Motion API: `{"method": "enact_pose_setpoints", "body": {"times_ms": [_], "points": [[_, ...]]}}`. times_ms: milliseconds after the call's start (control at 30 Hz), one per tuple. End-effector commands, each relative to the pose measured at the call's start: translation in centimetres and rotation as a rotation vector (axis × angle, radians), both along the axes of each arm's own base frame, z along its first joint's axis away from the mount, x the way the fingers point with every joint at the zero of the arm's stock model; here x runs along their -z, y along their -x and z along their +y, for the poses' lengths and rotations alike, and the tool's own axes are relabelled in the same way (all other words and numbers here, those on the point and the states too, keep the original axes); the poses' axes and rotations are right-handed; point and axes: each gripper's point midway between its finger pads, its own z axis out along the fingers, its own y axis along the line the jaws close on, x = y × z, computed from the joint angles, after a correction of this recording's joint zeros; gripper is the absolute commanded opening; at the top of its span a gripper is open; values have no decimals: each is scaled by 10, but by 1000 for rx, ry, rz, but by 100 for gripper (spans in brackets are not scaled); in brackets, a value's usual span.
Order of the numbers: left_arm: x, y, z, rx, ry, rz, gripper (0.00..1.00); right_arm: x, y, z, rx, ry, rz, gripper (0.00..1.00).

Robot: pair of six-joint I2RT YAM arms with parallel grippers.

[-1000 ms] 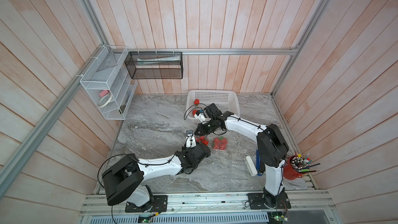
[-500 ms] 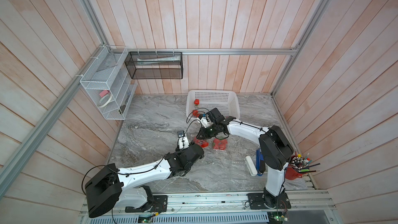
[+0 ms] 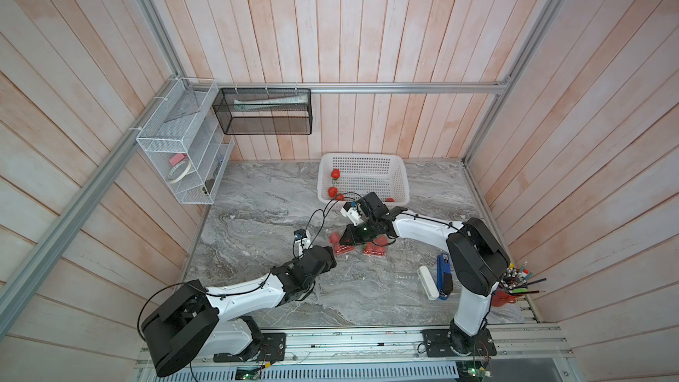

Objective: Pack strawberries into containers
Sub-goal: Close the packing box at the center of the board.

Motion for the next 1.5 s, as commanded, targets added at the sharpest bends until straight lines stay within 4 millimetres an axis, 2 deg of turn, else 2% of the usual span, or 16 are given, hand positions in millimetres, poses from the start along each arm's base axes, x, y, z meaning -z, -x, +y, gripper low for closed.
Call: {"method": "enact_pose_setpoints", "body": {"times_ms": [0,100,300,400,467,633,667,867,933,1033,1267,1467], "points": [[-18,-2,-30,106,113,-39,79,-13,-2,2,3,-33,-24,14],[-9,0,-29,107,106,-17,56,-21,-7,6,-3,-38,-42,14],[6,0,-14,60,117,37,25,-30,-14,11,-15,-36,-58,14],[11,-2,-17,94,158,58,15,-26,-14,12,-17,-32,-45,14],[18,-3,-20,112,153,90,14,-24,-13,12,-19,-33,-37,14],[30,-4,-23,143,176,155,15,-20,-5,10,-21,-29,-16,14],[33,-4,-23,146,193,170,18,-19,-3,9,-21,-27,-15,14],[41,0,-23,157,274,226,51,-3,20,2,-25,-13,24,14],[41,1,-24,156,285,235,59,5,23,1,-21,-5,37,14],[36,2,-25,152,314,230,65,13,25,0,-21,-3,52,13],[31,2,-26,153,326,227,66,12,21,2,-25,-6,38,13],[28,-7,-34,162,335,211,72,16,20,1,-24,1,46,13]]}}
